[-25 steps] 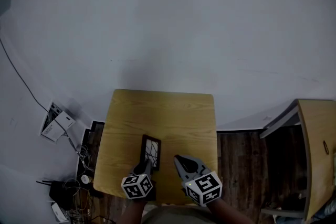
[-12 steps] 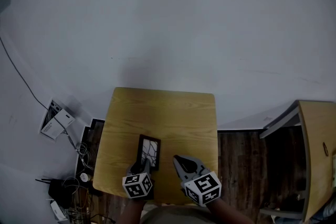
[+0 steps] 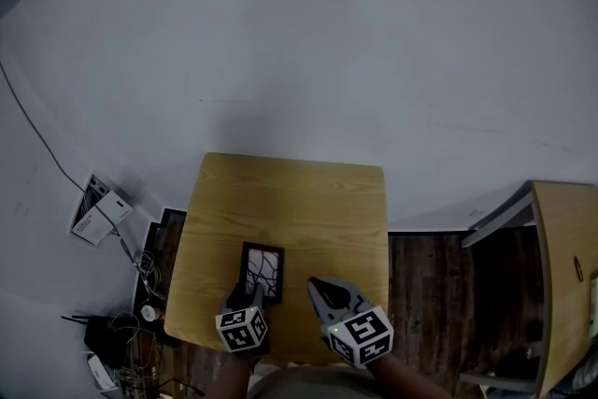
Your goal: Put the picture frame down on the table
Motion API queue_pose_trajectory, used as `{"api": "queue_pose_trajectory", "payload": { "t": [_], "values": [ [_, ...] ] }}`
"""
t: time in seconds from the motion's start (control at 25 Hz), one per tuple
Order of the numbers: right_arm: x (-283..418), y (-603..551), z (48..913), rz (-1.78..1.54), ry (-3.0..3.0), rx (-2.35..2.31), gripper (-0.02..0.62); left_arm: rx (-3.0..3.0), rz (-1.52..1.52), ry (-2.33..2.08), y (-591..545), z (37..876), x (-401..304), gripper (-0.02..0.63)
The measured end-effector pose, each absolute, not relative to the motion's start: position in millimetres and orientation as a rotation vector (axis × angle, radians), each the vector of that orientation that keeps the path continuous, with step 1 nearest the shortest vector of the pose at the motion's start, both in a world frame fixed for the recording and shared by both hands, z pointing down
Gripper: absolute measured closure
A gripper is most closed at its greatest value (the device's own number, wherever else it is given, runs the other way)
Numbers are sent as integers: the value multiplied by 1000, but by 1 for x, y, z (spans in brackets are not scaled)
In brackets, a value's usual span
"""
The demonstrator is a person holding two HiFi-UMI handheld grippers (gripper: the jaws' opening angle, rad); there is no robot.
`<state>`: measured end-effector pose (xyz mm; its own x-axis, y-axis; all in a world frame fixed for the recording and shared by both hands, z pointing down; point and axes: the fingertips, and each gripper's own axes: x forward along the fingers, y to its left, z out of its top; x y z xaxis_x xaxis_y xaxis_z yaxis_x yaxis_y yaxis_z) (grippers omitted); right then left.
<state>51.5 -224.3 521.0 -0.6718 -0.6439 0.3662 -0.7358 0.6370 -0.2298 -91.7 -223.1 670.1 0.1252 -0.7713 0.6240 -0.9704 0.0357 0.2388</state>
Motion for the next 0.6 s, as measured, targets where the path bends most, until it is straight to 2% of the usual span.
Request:
{"api": "queue_pose_trajectory", "payload": {
  "t": [0.32,0.6],
  "values": [
    [49,-224,524,538,-2608,1112,595,1749,464,-1731,-221,679,-100,385],
    [45,-220,525,547,-2614,1105,595,1732,436,-1754,-219,677,-106,385]
  ]
}}
